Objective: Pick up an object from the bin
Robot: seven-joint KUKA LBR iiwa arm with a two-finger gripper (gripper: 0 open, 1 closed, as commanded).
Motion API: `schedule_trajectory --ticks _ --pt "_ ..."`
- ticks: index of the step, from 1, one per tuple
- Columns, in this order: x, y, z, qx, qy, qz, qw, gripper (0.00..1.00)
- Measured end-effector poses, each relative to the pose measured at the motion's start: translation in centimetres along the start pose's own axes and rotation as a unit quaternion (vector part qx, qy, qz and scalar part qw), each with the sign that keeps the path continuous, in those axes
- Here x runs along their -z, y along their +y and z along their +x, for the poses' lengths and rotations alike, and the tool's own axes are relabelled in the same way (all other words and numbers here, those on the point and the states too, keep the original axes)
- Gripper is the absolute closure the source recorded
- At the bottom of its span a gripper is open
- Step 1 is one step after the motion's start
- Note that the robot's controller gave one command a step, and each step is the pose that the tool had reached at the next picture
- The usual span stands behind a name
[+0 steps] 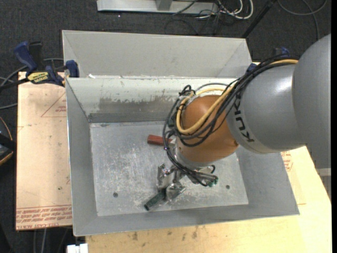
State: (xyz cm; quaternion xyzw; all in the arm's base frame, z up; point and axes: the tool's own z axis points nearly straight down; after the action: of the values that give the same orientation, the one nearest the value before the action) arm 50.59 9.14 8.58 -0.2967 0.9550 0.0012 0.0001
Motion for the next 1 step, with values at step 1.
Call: schedule_trajectory --ticks 1 --pt "0.00 -0.02 0.00 0.000 -0.0001 0.000 1.0000 1.00"
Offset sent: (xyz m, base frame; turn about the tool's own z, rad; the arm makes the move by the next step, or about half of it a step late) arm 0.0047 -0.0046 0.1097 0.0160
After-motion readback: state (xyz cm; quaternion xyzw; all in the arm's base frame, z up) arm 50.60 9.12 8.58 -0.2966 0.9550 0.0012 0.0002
